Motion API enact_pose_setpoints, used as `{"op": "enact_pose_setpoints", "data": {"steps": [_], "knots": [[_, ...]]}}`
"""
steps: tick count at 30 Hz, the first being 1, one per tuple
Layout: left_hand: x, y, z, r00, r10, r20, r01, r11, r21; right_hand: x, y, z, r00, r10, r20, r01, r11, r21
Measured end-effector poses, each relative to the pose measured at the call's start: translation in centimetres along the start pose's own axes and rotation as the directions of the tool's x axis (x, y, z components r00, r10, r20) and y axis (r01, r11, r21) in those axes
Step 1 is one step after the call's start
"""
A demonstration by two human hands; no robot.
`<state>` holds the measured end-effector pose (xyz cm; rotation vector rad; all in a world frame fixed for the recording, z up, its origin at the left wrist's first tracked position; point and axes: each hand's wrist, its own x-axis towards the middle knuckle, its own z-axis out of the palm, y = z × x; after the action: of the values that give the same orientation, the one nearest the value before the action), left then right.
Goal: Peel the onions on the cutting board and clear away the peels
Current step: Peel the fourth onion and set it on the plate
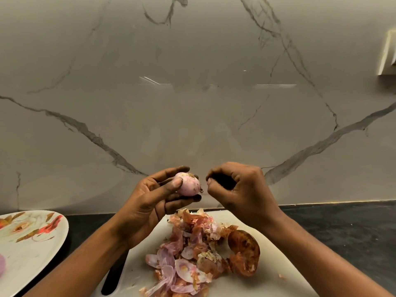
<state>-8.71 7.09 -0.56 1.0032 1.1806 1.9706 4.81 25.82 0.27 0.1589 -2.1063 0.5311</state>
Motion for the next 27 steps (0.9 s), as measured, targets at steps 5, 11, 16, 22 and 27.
{"op": "enact_pose_setpoints", "data": {"steps": [5,11,16,22,27], "knots": [[0.2,0.1,-0.5,1.0,0.015,0.0,-0.015,1.0,-0.005,0.1,-0.1,0.2,0.965,0.228,0.133,-0.257,0.928,0.272],[0.1,-0.1,-0.3,0.997,0.052,-0.064,-0.049,0.997,0.057,-0.1,-0.5,0.3,0.993,0.09,0.082,-0.104,0.977,0.188],[0.2,-0.3,0.2,0.996,0.04,-0.076,-0.035,0.997,0.069,-0.4,-0.5,0.8,0.998,-0.046,0.038,0.04,0.988,0.152],[0.2,0.2,0.0,0.995,0.045,-0.087,-0.049,0.998,-0.043,-0.2,0.2,0.3,0.999,-0.037,-0.037,0.038,0.999,0.021],[0.2,0.4,-0.1,0.995,0.047,-0.084,-0.054,0.995,-0.079,-0.1,0.8,0.3,0.976,0.216,0.02,-0.217,0.973,0.076]]}}
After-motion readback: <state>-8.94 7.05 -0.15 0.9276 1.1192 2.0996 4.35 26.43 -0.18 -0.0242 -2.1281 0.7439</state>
